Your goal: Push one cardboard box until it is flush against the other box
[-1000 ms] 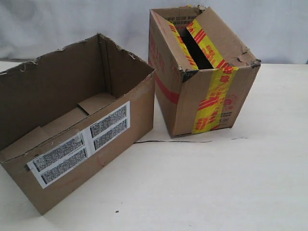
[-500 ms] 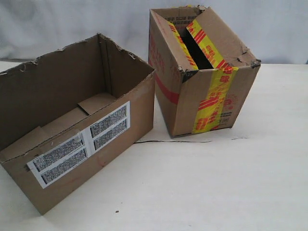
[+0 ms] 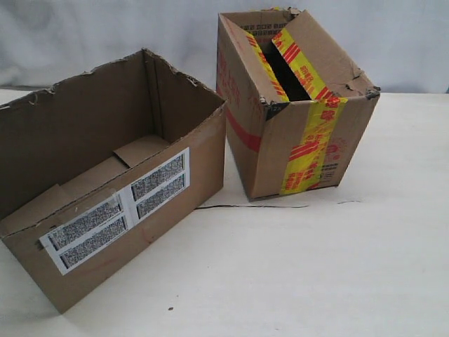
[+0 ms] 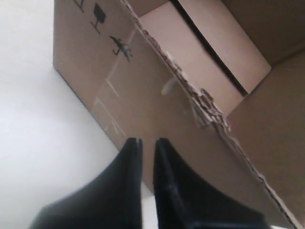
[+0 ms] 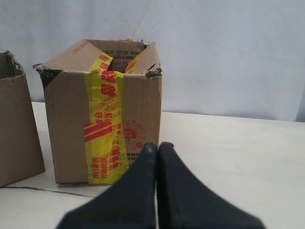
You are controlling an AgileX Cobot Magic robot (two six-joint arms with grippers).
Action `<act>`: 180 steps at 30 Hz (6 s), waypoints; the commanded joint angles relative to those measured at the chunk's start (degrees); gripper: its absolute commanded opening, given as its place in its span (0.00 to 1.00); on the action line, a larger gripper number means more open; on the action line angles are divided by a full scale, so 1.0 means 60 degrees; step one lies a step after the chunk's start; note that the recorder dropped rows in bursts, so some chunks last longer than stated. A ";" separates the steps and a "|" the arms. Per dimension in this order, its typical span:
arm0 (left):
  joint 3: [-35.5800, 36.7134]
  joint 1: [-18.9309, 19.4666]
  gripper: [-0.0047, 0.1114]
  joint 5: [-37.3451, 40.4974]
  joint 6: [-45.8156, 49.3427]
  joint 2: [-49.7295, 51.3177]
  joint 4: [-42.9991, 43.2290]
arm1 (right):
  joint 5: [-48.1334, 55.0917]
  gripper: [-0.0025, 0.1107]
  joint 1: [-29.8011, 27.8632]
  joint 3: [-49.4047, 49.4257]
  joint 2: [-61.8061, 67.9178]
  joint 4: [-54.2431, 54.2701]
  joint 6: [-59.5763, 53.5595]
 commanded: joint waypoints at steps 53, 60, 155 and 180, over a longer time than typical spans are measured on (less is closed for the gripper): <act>-0.2689 -1.0365 0.04 -0.9183 -0.3731 0.7627 0.1700 | -0.0016 0.02 -0.0081 0.0043 -0.0040 0.0017 -0.0094; -0.3077 -0.9042 0.04 -0.8924 -0.3084 0.7917 0.1760 | -0.0016 0.02 -0.0081 0.0043 -0.0040 0.0017 -0.0094; 0.4396 -0.3625 0.04 -0.5405 -0.5049 -0.7711 0.6845 | -0.0011 0.02 -0.0064 0.0043 -0.0040 0.0017 -0.0094; 0.4396 -0.3625 0.04 -0.5408 -0.5049 -0.7711 0.6864 | -0.0011 0.02 -0.0064 0.0043 -0.0040 0.0017 -0.0094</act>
